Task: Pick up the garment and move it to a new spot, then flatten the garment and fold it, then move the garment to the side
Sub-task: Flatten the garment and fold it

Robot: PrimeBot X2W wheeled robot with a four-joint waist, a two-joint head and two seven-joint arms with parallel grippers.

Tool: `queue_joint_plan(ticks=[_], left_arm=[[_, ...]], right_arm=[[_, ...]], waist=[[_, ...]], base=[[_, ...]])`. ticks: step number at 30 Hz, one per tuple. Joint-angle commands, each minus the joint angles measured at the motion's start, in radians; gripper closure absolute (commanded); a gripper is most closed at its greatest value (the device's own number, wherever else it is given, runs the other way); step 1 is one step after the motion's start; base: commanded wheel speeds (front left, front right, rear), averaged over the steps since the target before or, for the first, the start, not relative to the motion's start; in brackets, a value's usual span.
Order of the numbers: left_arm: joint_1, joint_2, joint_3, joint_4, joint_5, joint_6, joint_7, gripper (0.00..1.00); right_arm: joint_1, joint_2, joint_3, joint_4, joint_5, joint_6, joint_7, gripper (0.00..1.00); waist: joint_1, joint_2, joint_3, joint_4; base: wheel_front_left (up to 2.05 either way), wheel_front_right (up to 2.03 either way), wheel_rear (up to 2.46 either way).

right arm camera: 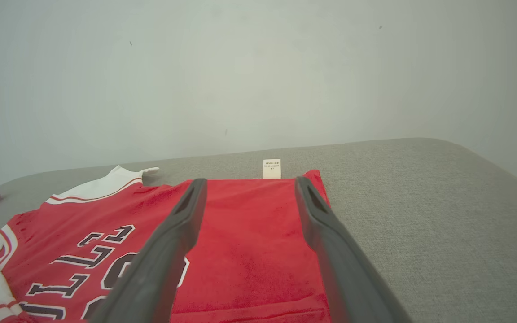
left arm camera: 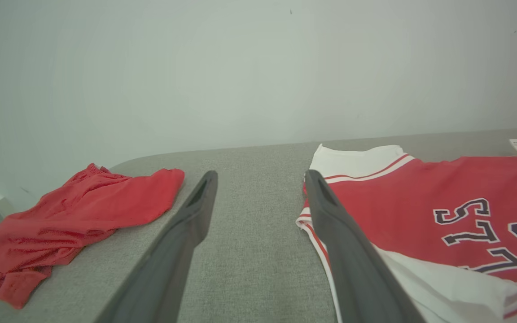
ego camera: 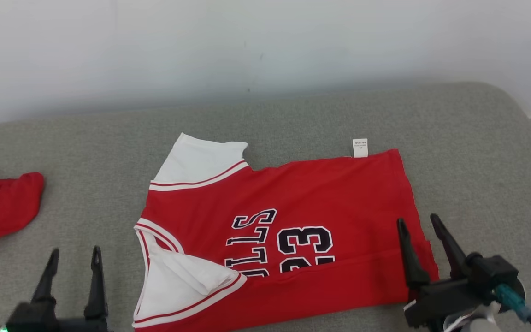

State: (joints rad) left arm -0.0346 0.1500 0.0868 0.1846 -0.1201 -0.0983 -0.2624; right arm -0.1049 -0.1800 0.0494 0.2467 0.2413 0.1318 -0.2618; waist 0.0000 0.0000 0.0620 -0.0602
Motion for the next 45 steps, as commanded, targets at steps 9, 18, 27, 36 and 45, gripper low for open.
queue_joint_plan(ticks=[9, 18, 27, 36, 45], left_arm=[[-0.294, 0.104, -0.064, 0.081, -0.035, -0.027, 0.049, 0.00], [-0.627, 0.221, -0.212, 0.205, -0.143, -0.031, 0.174, 0.00], [-0.875, 0.309, -0.403, 0.366, -0.260, -0.031, 0.278, 0.00], [-1.007, 0.340, -0.551, 0.501, -0.339, -0.031, 0.367, 0.00], [-1.106, 0.358, -0.648, 0.624, -0.402, -0.031, 0.430, 0.00]], right_arm=[[-0.244, -0.062, 0.026, 0.172, 0.036, -0.003, 0.004, 0.00], [-0.529, -0.087, 0.096, 0.358, 0.069, -0.003, 0.056, 0.00], [-0.717, -0.105, 0.212, 0.469, 0.137, -0.003, 0.095, 0.00], [-0.818, -0.102, 0.287, 0.548, 0.180, -0.003, 0.119, 0.00], [-0.900, -0.086, 0.361, 0.612, 0.235, -0.003, 0.127, 0.00]], waist=[[0.0000, 0.0000, 0.132, -0.055], [0.0000, 0.0000, 0.277, -0.103], [0.0000, 0.0000, 0.385, -0.148], [0.0000, 0.0000, 0.422, -0.172], [0.0000, 0.0000, 0.454, -0.192]], base=[[0.00, 0.00, 0.00], [0.00, 0.00, 0.00], [0.00, 0.00, 0.00], [0.00, 0.00, 0.00], [0.00, 0.00, 0.00]])
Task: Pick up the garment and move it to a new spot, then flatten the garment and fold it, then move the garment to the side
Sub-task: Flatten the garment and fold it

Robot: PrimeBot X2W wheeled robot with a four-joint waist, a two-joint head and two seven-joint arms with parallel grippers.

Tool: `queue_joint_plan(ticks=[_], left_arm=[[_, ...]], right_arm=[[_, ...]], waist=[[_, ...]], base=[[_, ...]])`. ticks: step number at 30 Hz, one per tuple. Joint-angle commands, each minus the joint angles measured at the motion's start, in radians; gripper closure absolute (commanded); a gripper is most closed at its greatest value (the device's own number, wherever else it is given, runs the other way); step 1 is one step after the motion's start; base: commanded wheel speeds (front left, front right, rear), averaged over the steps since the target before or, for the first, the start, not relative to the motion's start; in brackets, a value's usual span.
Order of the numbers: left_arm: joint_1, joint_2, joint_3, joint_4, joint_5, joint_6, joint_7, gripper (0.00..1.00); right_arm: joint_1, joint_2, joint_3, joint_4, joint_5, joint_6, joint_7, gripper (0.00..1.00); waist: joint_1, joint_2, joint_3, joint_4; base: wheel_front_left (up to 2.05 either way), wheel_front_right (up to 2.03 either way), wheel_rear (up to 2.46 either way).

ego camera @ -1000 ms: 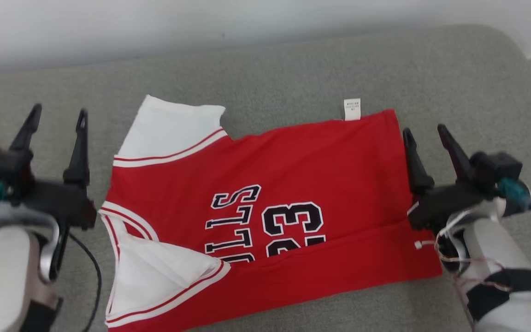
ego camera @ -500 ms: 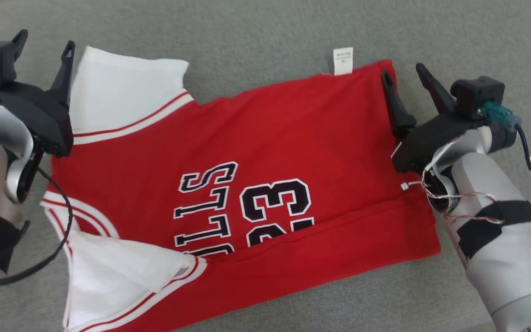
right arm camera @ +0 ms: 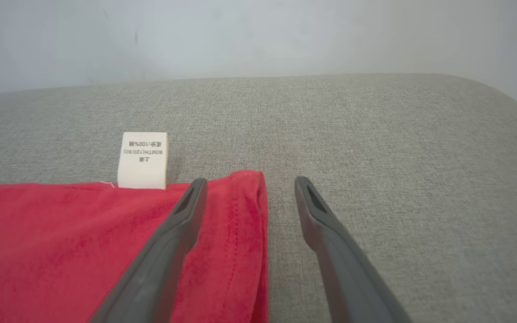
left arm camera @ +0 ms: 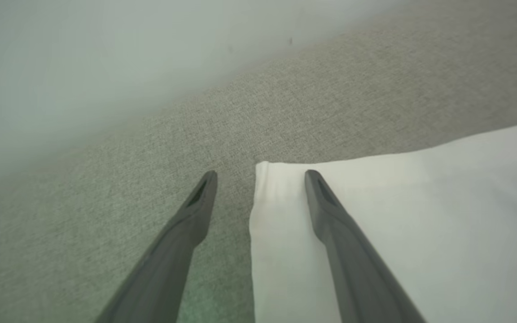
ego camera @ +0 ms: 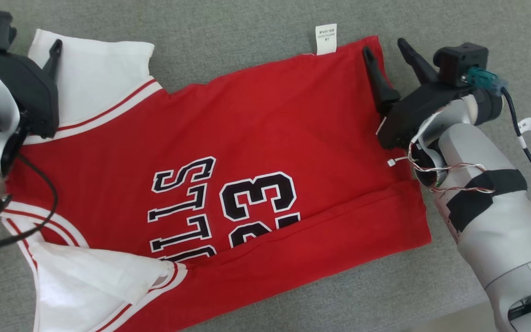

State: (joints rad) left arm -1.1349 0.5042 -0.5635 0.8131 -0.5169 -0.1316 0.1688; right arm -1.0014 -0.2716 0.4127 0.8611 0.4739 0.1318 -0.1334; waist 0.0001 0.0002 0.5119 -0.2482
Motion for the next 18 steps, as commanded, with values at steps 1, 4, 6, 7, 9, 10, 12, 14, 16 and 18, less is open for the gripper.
queue_joint_plan(ticks=[1, 4, 6, 7, 9, 10, 12, 14, 16, 18], left_arm=[[-0.014, 0.006, -0.003, 0.008, -0.012, 0.002, 0.002, 0.00], [-0.035, 0.005, -0.024, 0.044, -0.023, 0.002, 0.017, 0.00], [-0.043, -0.002, -0.038, 0.065, -0.043, 0.002, 0.035, 0.00], [-0.048, -0.005, -0.041, 0.076, -0.054, 0.002, 0.042, 0.01], [-0.053, -0.014, -0.050, 0.093, -0.073, 0.002, 0.055, 0.62], [-0.055, -0.018, -0.055, 0.098, -0.081, 0.002, 0.058, 0.98], [-0.061, -0.020, -0.065, 0.108, -0.101, 0.002, 0.067, 1.00], [-0.066, -0.024, -0.074, 0.111, -0.118, 0.003, 0.065, 1.00], [-0.075, -0.029, -0.084, 0.114, -0.130, 0.003, 0.059, 1.00], [-0.085, -0.032, -0.088, 0.118, -0.136, 0.003, 0.044, 1.00]], right_arm=[[-0.012, 0.007, 0.005, 0.004, 0.008, -0.003, -0.003, 0.00], [-0.028, 0.012, 0.033, 0.023, 0.027, -0.003, 0.006, 0.00], [-0.039, 0.012, 0.050, 0.035, 0.038, -0.003, 0.012, 0.00], [-0.044, 0.012, 0.057, 0.041, 0.044, -0.003, 0.015, 0.00], [-0.055, 0.010, 0.070, 0.054, 0.053, -0.003, 0.016, 0.00], [-0.061, 0.009, 0.077, 0.060, 0.058, -0.003, 0.018, 0.00], [-0.076, 0.012, 0.088, 0.073, 0.064, -0.003, 0.023, 0.00], [-0.091, 0.015, 0.094, 0.093, 0.071, -0.003, 0.030, 0.00], [-0.107, 0.017, 0.110, 0.116, 0.070, -0.003, 0.051, 0.73], [-0.128, 0.016, 0.115, 0.133, 0.080, -0.003, 0.051, 1.00]], waist=[[-0.0001, -0.0002, 0.007, -0.007], [-0.0001, -0.0002, 0.011, -0.011], [-0.0001, -0.0002, 0.013, -0.012], [-0.0001, -0.0002, 0.013, -0.012], [-0.0001, -0.0002, 0.015, -0.010], [-0.0001, -0.0002, 0.016, -0.008], [-0.0001, -0.0002, 0.019, -0.006], [-0.0001, -0.0002, 0.026, -0.003], [-0.0001, -0.0002, 0.033, 0.004], [-0.0001, -0.0002, 0.037, 0.012]], base=[[0.00, 0.00, 0.00], [0.00, 0.00, 0.00], [0.00, 0.00, 0.00], [0.00, 0.00, 0.00], [0.00, 0.00, 0.00], [0.00, 0.00, 0.00], [0.00, 0.00, 0.00], [0.00, 0.00, 0.00], [0.00, 0.00, 0.00], [0.00, 0.00, 0.00]])
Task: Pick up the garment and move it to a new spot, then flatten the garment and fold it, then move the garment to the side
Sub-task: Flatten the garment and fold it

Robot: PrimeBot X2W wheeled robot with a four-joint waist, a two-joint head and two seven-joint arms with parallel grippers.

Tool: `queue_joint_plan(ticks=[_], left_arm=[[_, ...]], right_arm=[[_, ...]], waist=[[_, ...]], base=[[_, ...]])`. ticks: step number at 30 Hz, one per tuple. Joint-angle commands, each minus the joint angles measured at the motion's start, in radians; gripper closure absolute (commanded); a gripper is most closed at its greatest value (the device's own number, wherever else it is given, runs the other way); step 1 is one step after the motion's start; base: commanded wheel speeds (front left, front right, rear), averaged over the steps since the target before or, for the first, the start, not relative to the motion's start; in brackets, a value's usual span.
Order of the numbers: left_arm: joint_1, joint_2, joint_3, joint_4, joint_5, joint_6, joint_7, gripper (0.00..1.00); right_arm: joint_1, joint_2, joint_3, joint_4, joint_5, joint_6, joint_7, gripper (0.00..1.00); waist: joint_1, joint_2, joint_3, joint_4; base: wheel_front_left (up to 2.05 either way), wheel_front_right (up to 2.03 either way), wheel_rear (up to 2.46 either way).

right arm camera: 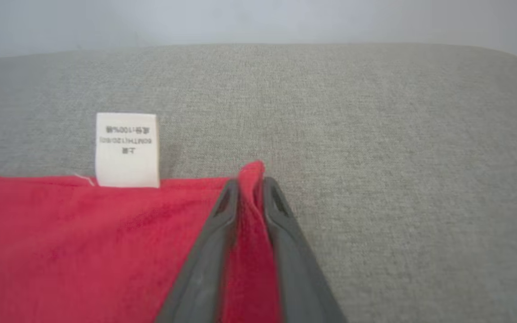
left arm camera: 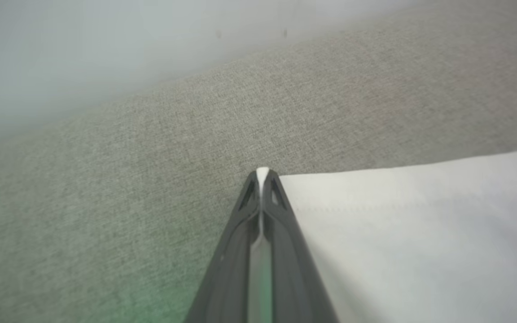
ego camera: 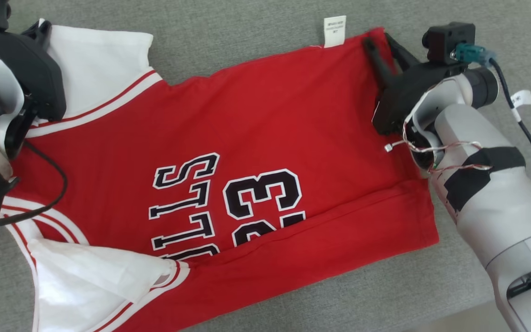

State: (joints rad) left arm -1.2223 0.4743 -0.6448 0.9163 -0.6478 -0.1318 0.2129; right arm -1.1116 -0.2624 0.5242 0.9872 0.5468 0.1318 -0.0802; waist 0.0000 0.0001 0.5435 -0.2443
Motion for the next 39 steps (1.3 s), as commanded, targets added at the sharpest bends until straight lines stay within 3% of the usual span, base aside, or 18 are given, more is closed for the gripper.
queue_joint_plan(ticks=[1, 11, 26, 32, 39], left_arm=[[0.000, -0.003, -0.009, 0.018, -0.008, 0.003, -0.011, 1.00], [0.034, -0.030, -0.030, -0.004, -0.071, 0.003, -0.159, 1.00], [0.215, -0.015, -0.032, -0.168, -0.135, 0.011, -0.360, 1.00], [0.407, 0.016, 0.008, -0.374, -0.177, 0.081, -0.437, 1.00], [0.622, 0.033, 0.054, -0.640, -0.178, 0.178, -0.473, 1.00]], right_arm=[[-0.023, 0.006, 0.006, 0.017, 0.008, -0.003, -0.002, 1.00], [-0.006, -0.016, 0.026, 0.082, 0.040, -0.003, -0.081, 1.00], [0.147, -0.094, 0.097, 0.002, 0.083, -0.003, -0.175, 1.00], [0.244, -0.143, 0.070, -0.059, 0.092, -0.003, -0.185, 1.00], [0.364, -0.180, -0.054, -0.188, 0.052, -0.003, -0.185, 1.00]], waist=[[0.0000, -0.0001, 0.004, 0.012], [0.0000, -0.0001, -0.073, 0.045], [0.0000, -0.0001, -0.177, 0.094], [0.0000, -0.0001, -0.223, 0.119], [0.0000, -0.0001, -0.241, 0.154]], base=[[0.00, 0.00, 0.00], [0.00, 0.00, 0.00], [0.00, 0.00, 0.00], [0.00, 0.00, 0.00], [0.00, 0.00, 0.00]])
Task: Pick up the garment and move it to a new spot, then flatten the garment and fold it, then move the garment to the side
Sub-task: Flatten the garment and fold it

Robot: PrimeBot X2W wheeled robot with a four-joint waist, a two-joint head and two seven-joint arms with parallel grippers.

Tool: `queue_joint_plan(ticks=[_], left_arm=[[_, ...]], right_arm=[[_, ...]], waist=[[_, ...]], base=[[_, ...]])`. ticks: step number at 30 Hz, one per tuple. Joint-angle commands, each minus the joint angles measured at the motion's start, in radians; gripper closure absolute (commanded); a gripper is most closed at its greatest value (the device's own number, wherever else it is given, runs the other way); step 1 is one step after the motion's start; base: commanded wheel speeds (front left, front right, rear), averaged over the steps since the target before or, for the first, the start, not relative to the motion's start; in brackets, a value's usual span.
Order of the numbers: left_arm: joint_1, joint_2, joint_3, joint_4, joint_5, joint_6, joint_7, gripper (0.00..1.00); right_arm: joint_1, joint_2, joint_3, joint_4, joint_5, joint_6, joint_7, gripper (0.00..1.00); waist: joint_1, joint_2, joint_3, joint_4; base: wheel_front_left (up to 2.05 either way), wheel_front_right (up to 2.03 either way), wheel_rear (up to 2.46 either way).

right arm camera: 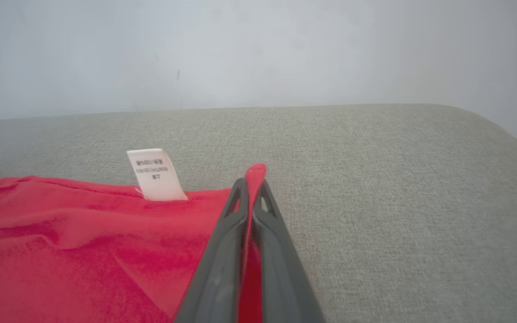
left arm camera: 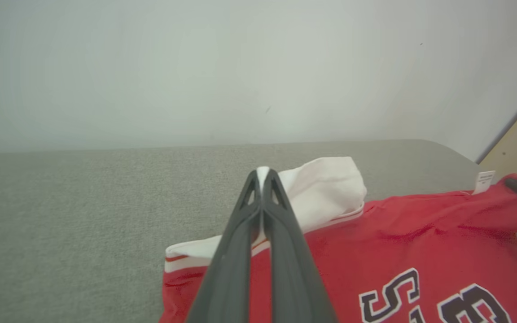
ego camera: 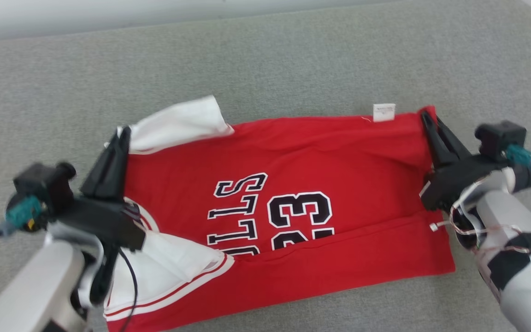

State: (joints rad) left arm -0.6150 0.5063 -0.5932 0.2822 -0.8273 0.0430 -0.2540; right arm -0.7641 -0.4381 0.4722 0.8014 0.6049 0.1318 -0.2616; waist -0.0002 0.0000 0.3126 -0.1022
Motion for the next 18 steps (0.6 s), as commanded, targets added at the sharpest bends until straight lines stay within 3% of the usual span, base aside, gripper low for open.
queue_joint_plan(ticks=[1, 7, 18], left_arm=[[0.043, 0.000, 0.012, -0.040, 0.005, 0.017, -0.008, 1.00], [0.200, -0.020, 0.073, -0.218, 0.038, 0.089, -0.012, 1.00], [0.444, -0.119, 0.176, -0.313, 0.091, 0.098, -0.012, 1.00]], right_arm=[[0.038, -0.002, -0.019, -0.018, -0.014, -0.003, -0.004, 1.00], [0.162, -0.003, -0.132, -0.131, -0.051, -0.003, -0.004, 1.00], [0.403, 0.032, -0.288, -0.356, -0.112, -0.003, -0.004, 1.00]], waist=[[0.0002, 0.0000, -0.013, 0.017], [0.0002, 0.0000, -0.031, 0.040], [0.0002, 0.0000, -0.052, 0.045]], base=[[0.00, 0.00, 0.00], [0.00, 0.00, 0.00], [0.00, 0.00, 0.00]])
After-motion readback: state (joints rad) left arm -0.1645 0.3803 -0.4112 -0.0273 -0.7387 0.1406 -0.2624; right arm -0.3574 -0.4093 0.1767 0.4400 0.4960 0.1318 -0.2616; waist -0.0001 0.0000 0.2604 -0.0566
